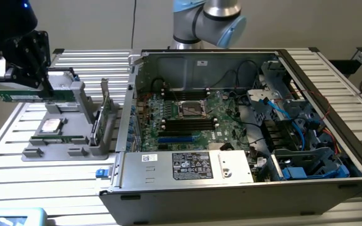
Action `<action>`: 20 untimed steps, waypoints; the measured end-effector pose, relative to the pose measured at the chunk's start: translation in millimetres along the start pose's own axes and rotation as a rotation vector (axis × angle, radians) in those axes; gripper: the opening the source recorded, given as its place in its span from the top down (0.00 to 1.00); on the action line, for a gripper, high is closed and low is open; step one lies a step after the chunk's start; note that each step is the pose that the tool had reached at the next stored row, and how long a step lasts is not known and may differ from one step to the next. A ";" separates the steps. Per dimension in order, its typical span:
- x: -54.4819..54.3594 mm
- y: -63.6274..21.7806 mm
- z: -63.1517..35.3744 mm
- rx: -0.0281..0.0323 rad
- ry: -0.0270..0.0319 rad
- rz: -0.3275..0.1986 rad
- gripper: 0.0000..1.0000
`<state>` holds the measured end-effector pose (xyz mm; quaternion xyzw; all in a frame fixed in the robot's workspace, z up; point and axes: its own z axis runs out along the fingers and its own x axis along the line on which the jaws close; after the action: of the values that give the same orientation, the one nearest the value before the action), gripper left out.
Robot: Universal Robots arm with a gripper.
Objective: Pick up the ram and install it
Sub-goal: 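Pick up the ram and move it above insertion slot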
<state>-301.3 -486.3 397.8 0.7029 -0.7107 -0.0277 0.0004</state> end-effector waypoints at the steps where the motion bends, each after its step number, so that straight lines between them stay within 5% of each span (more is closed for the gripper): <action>1: 0.0 -3.2 -3.6 -0.0014 0.0001 0.000 0.86; 7: -0.3 -24.0 -19.4 -0.0094 0.0001 -0.002 0.86; 20: -1.0 -81.8 -24.2 -0.0161 0.0006 -0.006 0.86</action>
<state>-218.6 -487.1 418.7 0.7050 -0.7084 -0.0333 0.0061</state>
